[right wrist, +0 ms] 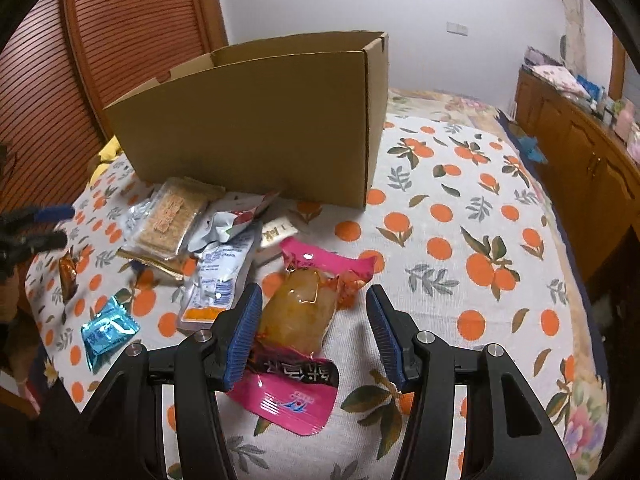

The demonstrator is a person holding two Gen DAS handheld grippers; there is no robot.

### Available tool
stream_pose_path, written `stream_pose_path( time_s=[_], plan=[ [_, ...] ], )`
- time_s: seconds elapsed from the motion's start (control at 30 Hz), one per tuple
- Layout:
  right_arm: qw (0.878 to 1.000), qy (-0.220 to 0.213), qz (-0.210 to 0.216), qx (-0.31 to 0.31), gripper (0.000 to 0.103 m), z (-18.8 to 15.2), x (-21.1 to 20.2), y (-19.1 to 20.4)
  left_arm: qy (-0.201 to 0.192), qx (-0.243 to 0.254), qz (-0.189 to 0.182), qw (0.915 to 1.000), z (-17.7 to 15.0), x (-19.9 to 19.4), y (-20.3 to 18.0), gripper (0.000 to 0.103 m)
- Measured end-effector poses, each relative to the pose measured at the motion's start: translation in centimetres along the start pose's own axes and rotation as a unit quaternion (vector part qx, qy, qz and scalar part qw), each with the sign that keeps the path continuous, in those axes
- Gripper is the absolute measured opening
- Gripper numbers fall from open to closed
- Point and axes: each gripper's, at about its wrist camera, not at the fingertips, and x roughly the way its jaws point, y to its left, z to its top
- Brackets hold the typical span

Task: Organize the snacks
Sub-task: 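Move the left tool to the brown wrapped snack while the right tool approaches the pink packet, then close the left tool on the brown snack while the right tool grips the pink packet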

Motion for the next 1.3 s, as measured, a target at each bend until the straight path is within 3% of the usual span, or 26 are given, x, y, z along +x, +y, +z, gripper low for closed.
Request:
stream_pose_path(
  time_s=[0.27,0.67,0.87,1.13,1.3],
  plan=[
    [1.000,0.009,0.002,0.014,0.058,-0.2,1.1,0.0,0.004,-0.028,0.026,0.9992,-2.3,-1.0,1.3,0.075],
    [0.999,0.003,0.001,0.036,0.057,-0.6,1.7,-0.6,0.022,-0.052,0.031,0.9979,-3.8,-0.8,1.2,0.075],
    [1.000,0.001,-0.019,0.023,0.057,-0.7,1.8,0.1,0.027,-0.060,0.024,0.9975,-4.1,0.0,0.9,0.059],
    [1.000,0.001,-0.015,0.027,0.057,-0.7,1.8,0.0,0.028,-0.043,0.042,0.9978,-3.7,1.0,0.2,0.059],
    [1.000,0.001,-0.015,0.027,0.057,-0.7,1.8,0.0,0.029,-0.038,0.042,0.9980,-4.0,0.9,0.2,0.068]
  ],
)
